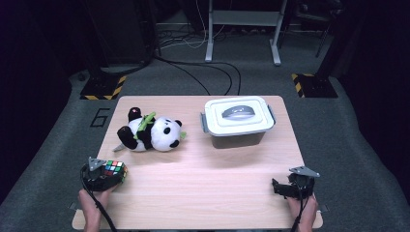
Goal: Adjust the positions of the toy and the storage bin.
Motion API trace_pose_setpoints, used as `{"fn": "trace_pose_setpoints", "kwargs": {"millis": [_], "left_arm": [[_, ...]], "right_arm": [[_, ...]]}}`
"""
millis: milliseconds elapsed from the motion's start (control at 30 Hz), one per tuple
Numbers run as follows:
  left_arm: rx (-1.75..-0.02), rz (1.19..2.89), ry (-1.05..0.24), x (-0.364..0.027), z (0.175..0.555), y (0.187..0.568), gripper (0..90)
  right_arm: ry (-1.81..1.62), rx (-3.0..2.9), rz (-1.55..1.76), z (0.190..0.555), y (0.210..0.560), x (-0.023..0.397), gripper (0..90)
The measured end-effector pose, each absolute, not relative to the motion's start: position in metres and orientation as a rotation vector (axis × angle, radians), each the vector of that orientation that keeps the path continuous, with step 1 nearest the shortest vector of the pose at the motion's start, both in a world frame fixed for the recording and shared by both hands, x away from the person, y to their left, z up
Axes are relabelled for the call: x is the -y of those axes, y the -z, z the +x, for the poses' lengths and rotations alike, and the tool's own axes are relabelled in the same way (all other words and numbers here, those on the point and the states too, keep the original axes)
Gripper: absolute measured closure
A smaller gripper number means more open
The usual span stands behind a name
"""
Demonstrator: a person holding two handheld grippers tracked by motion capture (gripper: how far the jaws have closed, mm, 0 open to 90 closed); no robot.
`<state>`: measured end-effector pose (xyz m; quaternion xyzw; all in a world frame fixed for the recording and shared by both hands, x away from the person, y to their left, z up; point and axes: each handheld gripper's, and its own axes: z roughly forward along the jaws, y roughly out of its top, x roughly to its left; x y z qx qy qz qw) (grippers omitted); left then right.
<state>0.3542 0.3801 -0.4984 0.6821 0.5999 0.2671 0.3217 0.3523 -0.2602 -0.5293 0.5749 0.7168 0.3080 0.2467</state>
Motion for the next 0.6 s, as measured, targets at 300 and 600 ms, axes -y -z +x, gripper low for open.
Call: {"fn": "trace_pose_setpoints", "kwargs": {"millis": [300, 600], "left_arm": [[-1.584, 1.797, -0.71, -0.385, 0.36, 0.501, 34.0], [-1.579, 1.798, -0.712, -0.394, 0.374, 0.502, 34.0]], "right_arm": [[-0.84, -1.955, 1.568, 0.352, 0.529, 0.26, 2.4], [-0.84, -1.955, 1.568, 0.352, 0.529, 0.26, 2.4]]}}
